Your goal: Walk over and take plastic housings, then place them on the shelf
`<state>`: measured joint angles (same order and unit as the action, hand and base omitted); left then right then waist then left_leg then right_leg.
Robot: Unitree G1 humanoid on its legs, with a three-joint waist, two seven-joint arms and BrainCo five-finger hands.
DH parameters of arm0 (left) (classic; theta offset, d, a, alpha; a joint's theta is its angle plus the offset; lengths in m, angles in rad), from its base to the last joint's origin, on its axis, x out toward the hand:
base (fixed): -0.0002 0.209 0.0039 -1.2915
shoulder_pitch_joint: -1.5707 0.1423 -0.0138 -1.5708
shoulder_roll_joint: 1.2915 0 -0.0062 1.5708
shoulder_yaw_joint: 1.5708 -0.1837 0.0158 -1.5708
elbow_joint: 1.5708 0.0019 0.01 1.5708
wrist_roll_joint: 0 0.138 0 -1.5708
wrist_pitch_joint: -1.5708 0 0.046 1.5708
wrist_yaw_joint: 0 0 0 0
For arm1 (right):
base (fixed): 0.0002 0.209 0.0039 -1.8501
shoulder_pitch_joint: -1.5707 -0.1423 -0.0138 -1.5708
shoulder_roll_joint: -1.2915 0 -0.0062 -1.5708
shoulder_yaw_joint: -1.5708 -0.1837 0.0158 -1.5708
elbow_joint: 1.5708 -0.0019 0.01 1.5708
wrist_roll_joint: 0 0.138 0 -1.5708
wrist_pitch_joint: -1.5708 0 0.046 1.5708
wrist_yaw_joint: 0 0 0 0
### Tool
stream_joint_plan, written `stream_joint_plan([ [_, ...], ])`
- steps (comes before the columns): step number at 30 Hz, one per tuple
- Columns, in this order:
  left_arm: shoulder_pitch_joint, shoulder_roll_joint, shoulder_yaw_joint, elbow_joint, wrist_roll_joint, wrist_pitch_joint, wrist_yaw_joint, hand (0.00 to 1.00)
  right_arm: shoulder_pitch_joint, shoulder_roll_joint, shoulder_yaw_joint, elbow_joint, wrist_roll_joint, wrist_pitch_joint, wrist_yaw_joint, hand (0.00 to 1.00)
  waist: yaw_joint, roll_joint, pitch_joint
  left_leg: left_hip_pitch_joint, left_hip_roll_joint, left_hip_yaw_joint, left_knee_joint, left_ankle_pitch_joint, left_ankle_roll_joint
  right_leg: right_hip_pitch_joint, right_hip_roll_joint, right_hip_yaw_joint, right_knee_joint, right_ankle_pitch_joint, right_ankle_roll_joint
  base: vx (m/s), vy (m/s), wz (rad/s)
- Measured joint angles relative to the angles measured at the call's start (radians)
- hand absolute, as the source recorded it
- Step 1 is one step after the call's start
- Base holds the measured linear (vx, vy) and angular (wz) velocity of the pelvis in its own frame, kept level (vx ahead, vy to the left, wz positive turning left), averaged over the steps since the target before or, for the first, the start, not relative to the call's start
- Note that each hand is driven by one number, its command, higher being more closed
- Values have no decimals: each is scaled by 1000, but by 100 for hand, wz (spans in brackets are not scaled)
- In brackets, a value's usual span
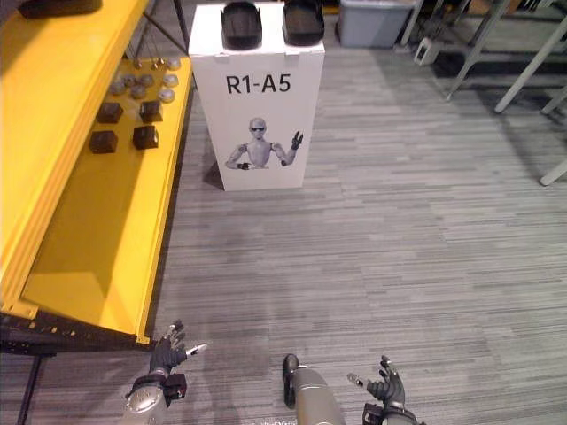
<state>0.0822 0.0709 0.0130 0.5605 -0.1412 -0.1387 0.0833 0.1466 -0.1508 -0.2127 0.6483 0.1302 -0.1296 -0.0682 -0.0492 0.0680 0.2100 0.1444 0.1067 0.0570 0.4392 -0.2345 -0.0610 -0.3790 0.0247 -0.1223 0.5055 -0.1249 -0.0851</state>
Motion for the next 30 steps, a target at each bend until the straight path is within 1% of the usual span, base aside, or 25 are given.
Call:
stream_joint_plan([
  [1,6,-20,1,-3,-1,0,-1,0,22,0,16,-34,1,0,-2,0,-2,-9,7,-67,12,-3,232,116,39,109,-13,-7,-49,-26,-8,577,-194,48],
  [3,27,-37,0,-39,-1,-3,-4,0,32,9,40,-70,4,-1,-9,0,19,-11,8,-183,67,31,538,129,44,257,2,-5,-127,-36,-22,512,-169,19],
  [4,35,-40,0,-58,-1,-4,-3,0,33,16,54,-93,5,-4,-12,0,34,-17,9,-246,91,59,629,124,50,317,8,1,-173,-46,-36,537,-179,-10],
  [5,40,-45,0,-71,-3,-4,-2,0,30,26,57,-115,11,-11,-13,0,52,-21,10,-330,106,91,668,107,54,385,9,9,-233,-57,-29,415,-136,-8],
  [6,40,-48,0,-71,-4,-4,-2,0,29,29,56,-119,18,-11,-14,0,60,-20,10,-371,109,107,656,98,51,409,10,10,-257,-58,-28,372,-101,-10],
  [8,55,-54,-2,-71,-13,-4,-1,0,10,31,56,-101,24,-10,-14,0,79,-23,13,-467,91,173,500,66,50,482,9,29,-321,-66,-26,365,-55,-14],
  [9,72,-55,-7,-70,-13,-3,0,0,1,27,53,-76,25,-10,-14,0,80,-26,14,-475,59,187,365,58,40,510,3,34,-341,-74,-23,380,7,-19],
  [10,87,-58,-12,-65,-13,0,-1,0,-13,25,31,-36,26,-10,-14,0,82,-27,15,-470,5,185,135,71,25,548,-6,44,-361,-87,-14,463,87,-34],
  [11,90,-62,-12,-62,-13,1,0,0,-37,25,-3,22,26,-8,-18,0,92,-22,13,-458,-37,173,-91,118,7,574,-5,65,-389,-98,-4,474,113,-37],
  [12,89,-61,-11,-62,-13,1,0,0,-44,24,-10,45,26,-7,-21,0,95,-19,11,-456,-50,161,-171,151,6,588,-1,78,-406,-102,1,504,145,-66],
  [13,87,-59,-8,-58,-13,1,3,0,-57,24,-13,70,25,-5,-23,0,108,-25,6,-452,-66,137,-207,248,18,607,-5,113,-425,-117,15,493,137,-69],
  [14,81,-58,-3,-44,-12,1,3,0,-55,25,-11,73,25,-2,-22,0,114,-37,-12,-457,-102,125,-198,293,78,604,-29,139,-403,-152,35,516,136,-63],
  [15,76,-59,-1,-31,-12,2,3,0,-54,23,-12,79,24,-2,-22,0,110,-46,-14,-459,-114,120,-184,294,103,597,-44,142,-374,-171,44,528,113,-22],
  [16,59,-65,-9,-3,-12,5,1,0,-53,15,-16,97,21,0,-22,0,94,-53,-15,-457,-134,127,-137,250,123,576,-71,141,-280,-197,72,523,103,-4],
  [18,65,-61,-31,15,-12,5,-2,0,-50,17,-25,129,19,6,-20,0,89,-61,-17,-395,-159,139,-118,179,136,509,-95,158,-22,-199,99,516,128,-7],
  [19,67,-47,-45,21,-12,7,-3,0,-31,32,-23,128,17,7,-18,0,83,-81,-17,-327,-186,139,-129,137,146,430,-123,168,229,-148,185,508,132,4],
  [20,68,-37,-54,30,-13,10,-2,0,-25,43,-18,128,16,8,-12,0,75,-93,-18,-265,-206,131,-131,101,147,347,-149,166,453,-118,214,512,113,10],
  [22,74,-35,-66,32,-13,17,1,0,-3,47,3,117,9,9,-5,0,71,-88,-23,-171,-206,124,-155,60,149,230,-163,136,596,-133,190,494,55,4],
  [23,72,-30,-71,32,-13,17,1,0,2,48,12,111,5,9,-4,0,63,-86,-25,-144,-203,112,-171,52,147,194,-167,117,600,-137,183,560,6,20],
  [25,49,-21,-77,37,-15,16,2,0,-2,52,24,108,2,8,1,0,51,-78,-21,-62,-173,78,-218,28,132,72,-155,64,507,-146,170,618,-90,34],
  [26,35,-21,-75,53,-24,17,4,0,-1,51,28,112,2,8,2,0,46,-67,-13,-15,-145,70,-242,25,126,34,-131,52,370,-144,169,697,-166,36],
  [27,31,-18,-68,56,-31,17,9,0,-3,50,29,113,2,8,3,0,33,-65,-13,15,-118,51,-258,25,125,19,-105,59,164,-132,159,582,-167,38],
  [28,28,-16,-64,59,-33,16,11,0,-4,50,29,114,2,8,2,0,24,-65,-13,27,-107,43,-266,23,124,18,-95,65,48,-109,148,576,-217,49],
  [29,22,-9,-57,61,-32,15,17,0,-5,47,28,114,2,8,2,0,13,-72,-15,43,-96,23,-271,14,108,25,-84,88,-116,-24,143,604,-283,62],
  [30,8,-9,-57,81,-32,14,23,0,-6,36,26,125,2,8,2,0,3,-72,-19,68,-72,-8,-270,-7,72,60,-69,90,-201,173,130,741,-361,43],
])
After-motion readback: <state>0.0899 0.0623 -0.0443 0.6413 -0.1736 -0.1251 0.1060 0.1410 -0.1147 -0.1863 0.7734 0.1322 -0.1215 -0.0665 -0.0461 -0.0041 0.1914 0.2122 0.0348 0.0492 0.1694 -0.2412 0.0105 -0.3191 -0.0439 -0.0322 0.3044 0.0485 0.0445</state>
